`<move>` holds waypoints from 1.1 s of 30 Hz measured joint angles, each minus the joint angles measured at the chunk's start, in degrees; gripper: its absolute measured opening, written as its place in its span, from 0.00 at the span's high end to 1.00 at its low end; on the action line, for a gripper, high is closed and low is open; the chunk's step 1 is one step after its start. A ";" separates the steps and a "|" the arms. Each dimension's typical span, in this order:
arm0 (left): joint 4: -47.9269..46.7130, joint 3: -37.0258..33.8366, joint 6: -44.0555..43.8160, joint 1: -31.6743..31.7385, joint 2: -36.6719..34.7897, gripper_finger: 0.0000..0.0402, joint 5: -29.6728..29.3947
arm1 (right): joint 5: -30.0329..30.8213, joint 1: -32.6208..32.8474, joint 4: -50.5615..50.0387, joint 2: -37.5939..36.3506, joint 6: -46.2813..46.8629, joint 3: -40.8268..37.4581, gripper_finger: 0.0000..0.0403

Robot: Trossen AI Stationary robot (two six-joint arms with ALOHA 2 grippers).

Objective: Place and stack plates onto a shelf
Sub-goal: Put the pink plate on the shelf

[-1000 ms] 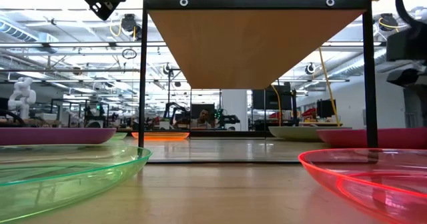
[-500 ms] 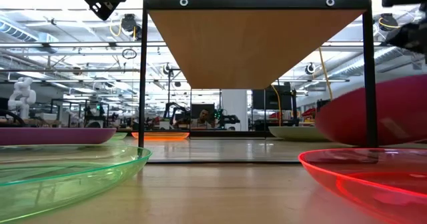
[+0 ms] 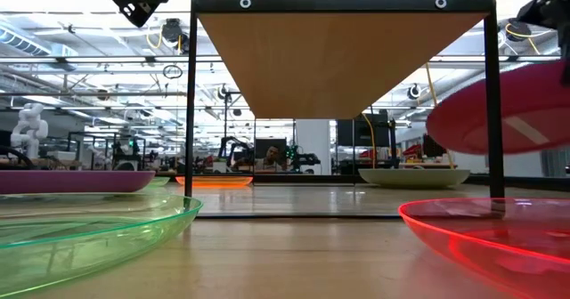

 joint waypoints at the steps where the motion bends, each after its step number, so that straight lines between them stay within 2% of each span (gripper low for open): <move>1: 0.02 0.00 0.00 0.00 0.00 1.00 0.00 | 0.46 0.00 -1.20 0.00 0.38 0.65 1.00; 10: 0.10 0.00 0.20 0.00 0.00 1.00 -0.09 | 3.70 -0.01 -13.89 0.00 4.71 6.49 1.00; 15: 2.29 0.00 1.02 0.02 0.00 1.00 -2.16 | 5.87 -0.06 -18.36 0.00 4.49 9.08 1.00; 21: 4.45 0.00 1.77 0.00 0.00 1.00 -3.34 | 9.78 -0.08 -21.36 0.00 0.07 12.42 1.00; 33: 7.08 0.00 2.86 0.00 0.00 1.00 -3.41 | 17.24 -2.89 -21.06 -0.02 -17.20 16.46 1.00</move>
